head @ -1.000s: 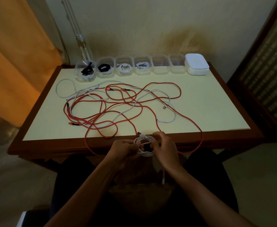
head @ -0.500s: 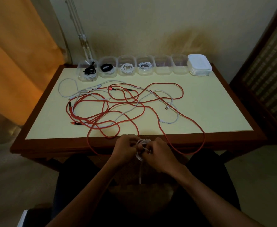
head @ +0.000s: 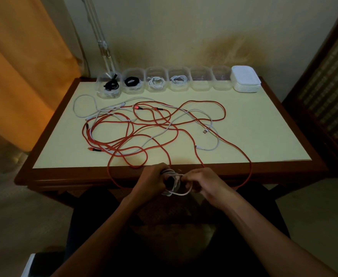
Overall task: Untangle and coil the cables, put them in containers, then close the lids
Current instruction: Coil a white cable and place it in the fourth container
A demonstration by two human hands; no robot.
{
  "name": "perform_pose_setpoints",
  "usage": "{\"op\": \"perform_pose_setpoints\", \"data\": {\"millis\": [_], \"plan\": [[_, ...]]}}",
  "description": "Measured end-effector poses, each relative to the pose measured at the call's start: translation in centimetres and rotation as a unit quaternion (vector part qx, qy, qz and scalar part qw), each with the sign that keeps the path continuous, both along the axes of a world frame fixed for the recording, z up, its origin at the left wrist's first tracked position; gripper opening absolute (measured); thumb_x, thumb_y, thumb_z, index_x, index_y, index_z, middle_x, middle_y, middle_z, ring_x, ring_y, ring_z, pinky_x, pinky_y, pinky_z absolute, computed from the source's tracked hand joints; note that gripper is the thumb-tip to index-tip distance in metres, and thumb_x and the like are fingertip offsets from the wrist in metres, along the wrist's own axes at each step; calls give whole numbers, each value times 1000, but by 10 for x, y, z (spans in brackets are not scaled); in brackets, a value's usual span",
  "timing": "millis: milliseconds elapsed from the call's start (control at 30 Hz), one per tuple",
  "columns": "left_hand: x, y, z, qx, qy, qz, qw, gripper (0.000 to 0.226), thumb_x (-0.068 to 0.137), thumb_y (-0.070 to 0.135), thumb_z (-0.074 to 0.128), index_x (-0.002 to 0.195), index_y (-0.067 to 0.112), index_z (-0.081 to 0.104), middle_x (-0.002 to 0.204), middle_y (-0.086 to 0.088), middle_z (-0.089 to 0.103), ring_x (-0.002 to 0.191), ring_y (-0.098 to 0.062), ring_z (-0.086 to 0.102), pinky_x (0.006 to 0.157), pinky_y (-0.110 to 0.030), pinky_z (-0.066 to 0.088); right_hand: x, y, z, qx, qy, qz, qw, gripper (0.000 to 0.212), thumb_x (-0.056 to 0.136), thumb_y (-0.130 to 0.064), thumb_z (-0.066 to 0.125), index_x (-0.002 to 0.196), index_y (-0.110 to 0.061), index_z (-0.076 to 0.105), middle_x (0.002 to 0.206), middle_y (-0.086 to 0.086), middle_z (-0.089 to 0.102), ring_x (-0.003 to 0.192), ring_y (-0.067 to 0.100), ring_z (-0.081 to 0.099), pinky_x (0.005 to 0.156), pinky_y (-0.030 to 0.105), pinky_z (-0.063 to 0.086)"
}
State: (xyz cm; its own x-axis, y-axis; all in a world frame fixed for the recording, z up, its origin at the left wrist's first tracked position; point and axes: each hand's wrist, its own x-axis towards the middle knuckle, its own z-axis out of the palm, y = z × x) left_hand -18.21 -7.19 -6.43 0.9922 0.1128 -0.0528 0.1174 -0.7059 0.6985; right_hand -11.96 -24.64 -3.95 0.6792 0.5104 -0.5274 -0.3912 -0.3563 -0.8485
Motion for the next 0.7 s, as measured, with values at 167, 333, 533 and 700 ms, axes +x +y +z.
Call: {"op": "perform_pose_setpoints", "data": {"millis": [167,333,533,700], "plan": [[0,1,1,21,3,-12,1000,19,83,6,70,100,14,67,88,8,63,81,-2,59,71,-11,46,4,-2,6,9,108,-21,994,14,88,-5,60,91,2,72,56,1,43,47,11,40,47,22,32],[3,4,-1,41,7,12,999,17,85,6,69,100,12,66,85,10,58,78,-2,56,65,-10,42,3,-7,2,15,137,-33,990,21,96,-11,55,111,-3,69,53,-4,38,42,9,28,39,21,20],[8,8,5,-100,49,62,992,13,89,-3,58,94,6,67,84,0,64,79,-9,62,65,-17,49,-8,-7,-12,-95,-271,26,958,8,90,-13,70,92,-15,76,78,-12,68,73,-2,63,68,15,46],[12,10,14,-188,75,59,978,11,92,1,58,90,7,67,77,-3,68,67,-9,67,61,-17,53,-9,-7,-18,-106,-359,-1,927,11,88,-13,71,98,-14,77,86,-9,73,73,-10,62,67,4,47]]}}
